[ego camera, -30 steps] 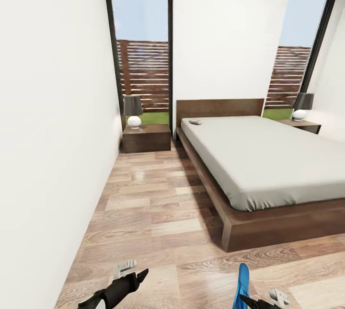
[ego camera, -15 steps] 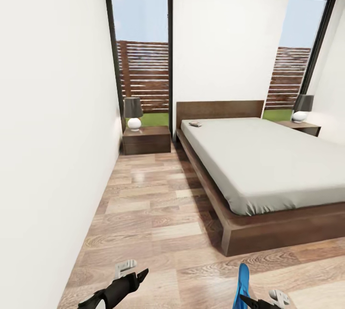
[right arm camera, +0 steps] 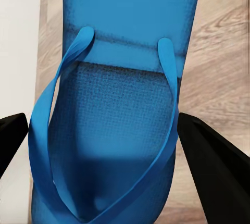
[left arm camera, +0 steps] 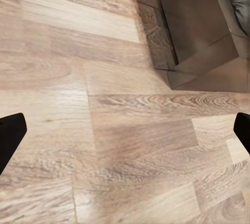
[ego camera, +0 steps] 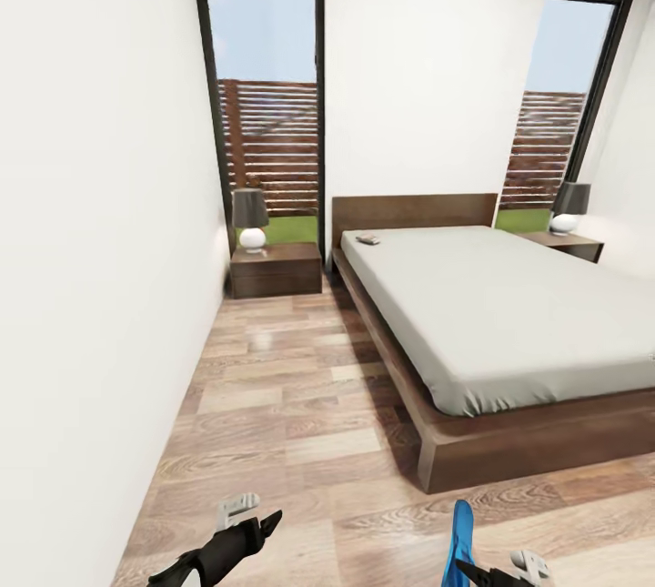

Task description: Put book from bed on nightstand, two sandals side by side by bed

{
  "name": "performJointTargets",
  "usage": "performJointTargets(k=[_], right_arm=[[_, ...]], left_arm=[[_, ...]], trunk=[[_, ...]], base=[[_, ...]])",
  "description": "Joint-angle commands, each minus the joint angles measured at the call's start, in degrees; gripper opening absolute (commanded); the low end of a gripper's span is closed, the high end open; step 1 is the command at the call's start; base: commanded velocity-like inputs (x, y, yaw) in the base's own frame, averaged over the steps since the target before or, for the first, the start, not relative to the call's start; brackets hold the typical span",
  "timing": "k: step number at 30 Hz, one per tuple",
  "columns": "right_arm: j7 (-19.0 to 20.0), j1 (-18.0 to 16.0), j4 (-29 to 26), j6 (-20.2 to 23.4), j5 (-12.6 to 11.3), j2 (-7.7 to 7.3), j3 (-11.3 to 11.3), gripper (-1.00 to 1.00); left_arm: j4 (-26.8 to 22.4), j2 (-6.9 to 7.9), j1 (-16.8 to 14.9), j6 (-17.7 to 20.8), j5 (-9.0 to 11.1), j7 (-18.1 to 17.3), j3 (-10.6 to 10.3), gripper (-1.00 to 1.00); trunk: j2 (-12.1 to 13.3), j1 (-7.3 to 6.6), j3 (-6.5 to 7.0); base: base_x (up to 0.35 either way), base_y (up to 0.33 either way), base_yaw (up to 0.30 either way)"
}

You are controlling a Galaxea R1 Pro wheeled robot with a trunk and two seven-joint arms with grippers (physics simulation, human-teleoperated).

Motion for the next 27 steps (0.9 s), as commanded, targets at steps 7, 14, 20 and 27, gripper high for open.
performJointTargets(k=[7,14,20,27], right_arm=[[0.2,0.0,0.0,0.3,0.2,0.01,-0.4,-1.0],[0.1,-0.1,0.0,0.3,0.2,0.01,-0.4,-1.0],[0.1,-0.1,0.0,0.3,0.2,0.01,-0.4,-1.0],[0.1,-0.1,0.0,0.3,0.2,0.01,-0.4,-1.0]], left_arm=[[0.0,-0.01,0.0,0.3,0.4,-0.2,0.2,1.0],[0.1,-0.01,0.0,0.3,0.4,-0.2,0.2,1.0],[0.1,0.01,0.0,0.3,0.4,-0.2,0.2,1.0],[0.1,-0.06,0.0,0.3,0.4,-0.2,0.2,1.0]], trunk=[[1.2,-0.68,0.48],[1.2,-0.68,0.48],[1.2,-0.68,0.48],[1.2,-0.68,0.48]], base=[[0.0,0.0,-0.22],[0.0,0.0,-0.294],[0.0,0.0,-0.3],[0.0,0.0,-0.3]])
